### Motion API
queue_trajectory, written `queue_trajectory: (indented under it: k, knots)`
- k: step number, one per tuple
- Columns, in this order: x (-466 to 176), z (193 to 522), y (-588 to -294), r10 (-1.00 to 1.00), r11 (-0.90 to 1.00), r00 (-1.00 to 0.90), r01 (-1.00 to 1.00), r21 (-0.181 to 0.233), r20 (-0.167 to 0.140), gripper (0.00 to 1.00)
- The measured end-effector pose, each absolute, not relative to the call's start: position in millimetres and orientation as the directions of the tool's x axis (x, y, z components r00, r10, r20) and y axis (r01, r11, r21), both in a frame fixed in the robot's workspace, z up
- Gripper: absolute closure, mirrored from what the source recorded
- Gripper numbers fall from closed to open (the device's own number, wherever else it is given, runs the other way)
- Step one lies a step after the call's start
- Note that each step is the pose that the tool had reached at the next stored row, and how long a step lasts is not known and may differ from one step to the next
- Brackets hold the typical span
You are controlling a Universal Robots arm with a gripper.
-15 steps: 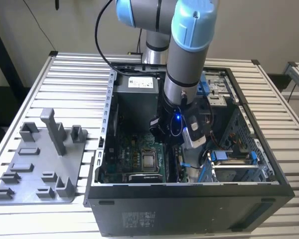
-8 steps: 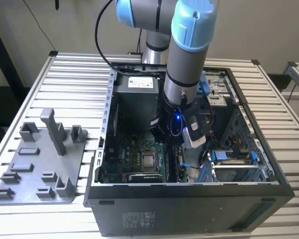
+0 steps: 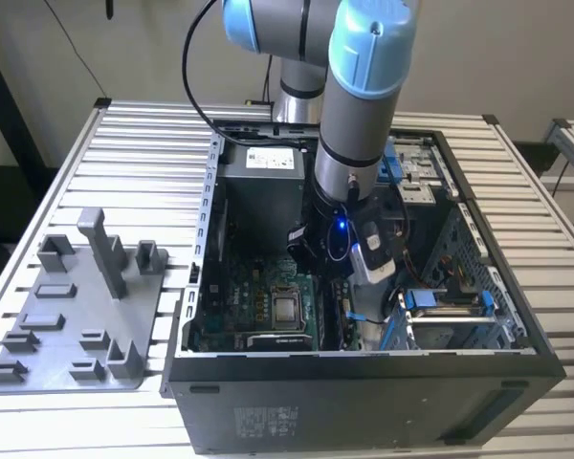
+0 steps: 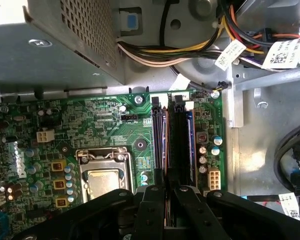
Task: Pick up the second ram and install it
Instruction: 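Insert the second ram into the second slot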
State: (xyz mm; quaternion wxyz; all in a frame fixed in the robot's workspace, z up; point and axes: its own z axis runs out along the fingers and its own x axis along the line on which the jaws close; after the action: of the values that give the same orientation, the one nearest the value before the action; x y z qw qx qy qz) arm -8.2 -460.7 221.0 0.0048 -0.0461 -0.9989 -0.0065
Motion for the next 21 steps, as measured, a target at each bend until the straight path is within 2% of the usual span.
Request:
queue_trajectory:
  k: [7, 21]
  knots:
    - [-8.1, 222.9, -460.1, 0.088, 0.996, -0.996, 0.088, 0.0, 0.009, 0.86]
    - [-5.9, 222.8, -459.9, 0.023, 1.0, -1.0, 0.023, 0.006, 0.009, 0.86]
